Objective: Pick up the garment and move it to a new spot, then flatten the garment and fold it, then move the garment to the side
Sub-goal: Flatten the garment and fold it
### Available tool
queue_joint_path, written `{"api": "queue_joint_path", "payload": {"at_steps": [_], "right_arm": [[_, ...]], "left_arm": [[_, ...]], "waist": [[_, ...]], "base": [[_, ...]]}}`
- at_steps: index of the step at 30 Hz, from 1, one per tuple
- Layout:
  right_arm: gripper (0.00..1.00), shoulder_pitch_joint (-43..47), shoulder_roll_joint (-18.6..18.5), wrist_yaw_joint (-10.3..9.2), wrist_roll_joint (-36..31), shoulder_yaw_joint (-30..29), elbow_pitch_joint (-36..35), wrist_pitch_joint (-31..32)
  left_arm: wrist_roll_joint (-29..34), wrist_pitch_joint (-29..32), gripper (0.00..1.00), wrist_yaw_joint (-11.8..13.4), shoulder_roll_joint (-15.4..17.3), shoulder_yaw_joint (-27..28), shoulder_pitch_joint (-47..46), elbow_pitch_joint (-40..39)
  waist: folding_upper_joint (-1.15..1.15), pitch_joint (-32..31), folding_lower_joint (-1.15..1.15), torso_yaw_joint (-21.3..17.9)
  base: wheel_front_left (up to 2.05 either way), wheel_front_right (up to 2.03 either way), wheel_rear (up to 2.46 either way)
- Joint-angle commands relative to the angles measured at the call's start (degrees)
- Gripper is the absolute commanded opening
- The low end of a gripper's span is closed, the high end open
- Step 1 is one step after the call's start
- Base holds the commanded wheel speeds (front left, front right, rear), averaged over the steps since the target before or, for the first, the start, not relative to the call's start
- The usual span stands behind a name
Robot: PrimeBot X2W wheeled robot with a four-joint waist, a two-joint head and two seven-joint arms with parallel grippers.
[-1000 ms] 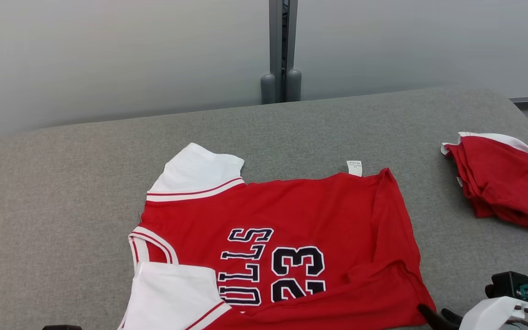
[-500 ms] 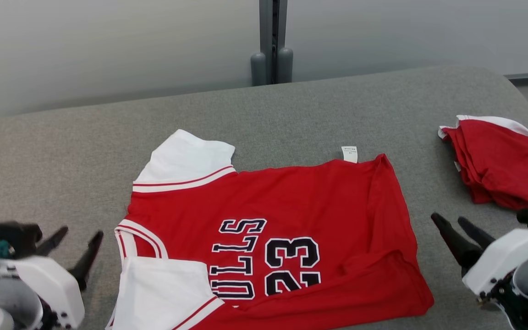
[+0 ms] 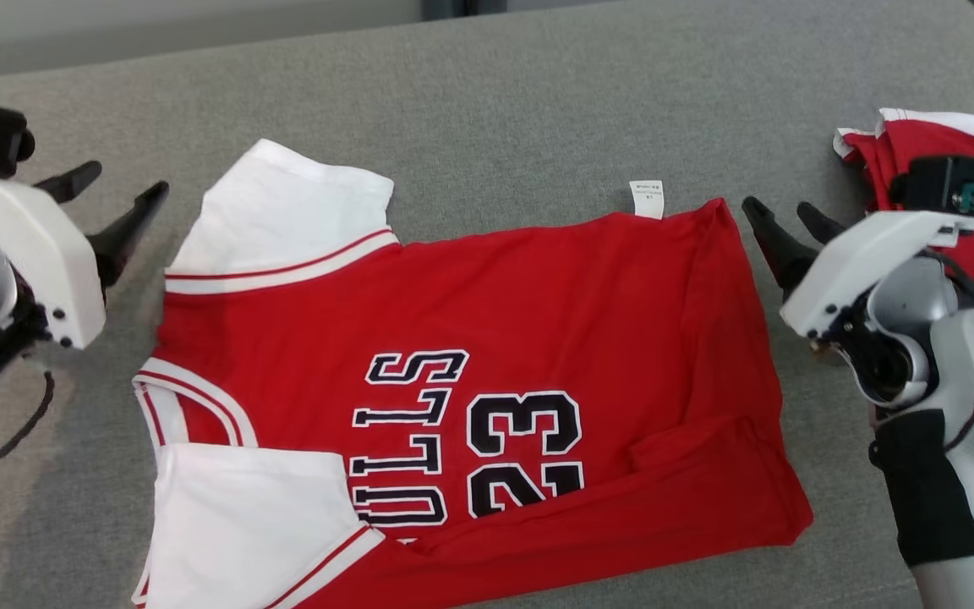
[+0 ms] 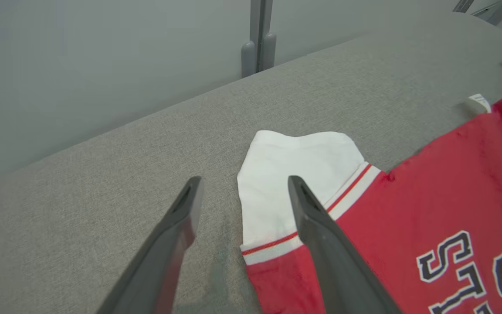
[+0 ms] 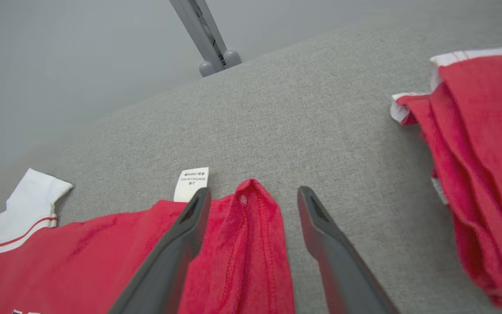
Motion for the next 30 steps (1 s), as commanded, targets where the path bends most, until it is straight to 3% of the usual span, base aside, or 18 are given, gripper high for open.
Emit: {"api": "queue_joint_path", "payload": {"at_steps": [1,6,12,25,28,30], "right_arm": [[1.00,-1.8,-0.1,0.01,-0.5,0.5,1.5,-0.3],[1.00,-9.4,0.5,0.01,0.0,4.0,8.4,-0.7],[1.00,-13.8,1.2,0.01,3.3,10.0,12.4,-1.0],[1.00,-16.2,1.7,0.00,10.8,20.3,15.6,-4.0],[0.88,-16.9,1.8,0.01,11.8,21.7,16.2,-4.7],[0.66,-17.2,1.8,0.01,12.4,22.4,16.5,-5.1]], "left_arm": [[0.5,1.0,1.00,-0.7,-0.5,-0.4,-2.3,1.3],[1.5,6.3,1.00,-3.3,-2.4,-3.8,-10.1,7.1],[-1.8,9.1,1.00,-3.8,-3.0,-6.6,-16.2,10.8],[-6.1,6.8,1.00,-3.9,-1.4,-14.3,-22.1,16.0],[-7.3,6.5,1.00,-3.9,-1.3,-16.0,-22.6,16.9],[-7.9,6.3,0.95,-3.9,-1.3,-17.1,-23.1,17.5]], "waist": [[0.00,3.0,0.00,-1.0],[0.00,7.1,0.00,-2.0],[0.00,10.7,0.00,-4.6],[0.00,13.2,0.00,-7.8],[0.00,13.2,0.00,-7.9],[0.00,13.2,0.00,-7.9]], "base": [[0.00,0.00,0.00],[0.00,0.00,0.00],[0.00,0.00,0.00],[0.00,0.00,0.00],[0.00,0.00,0.00],[0.00,0.00,0.00]]}}
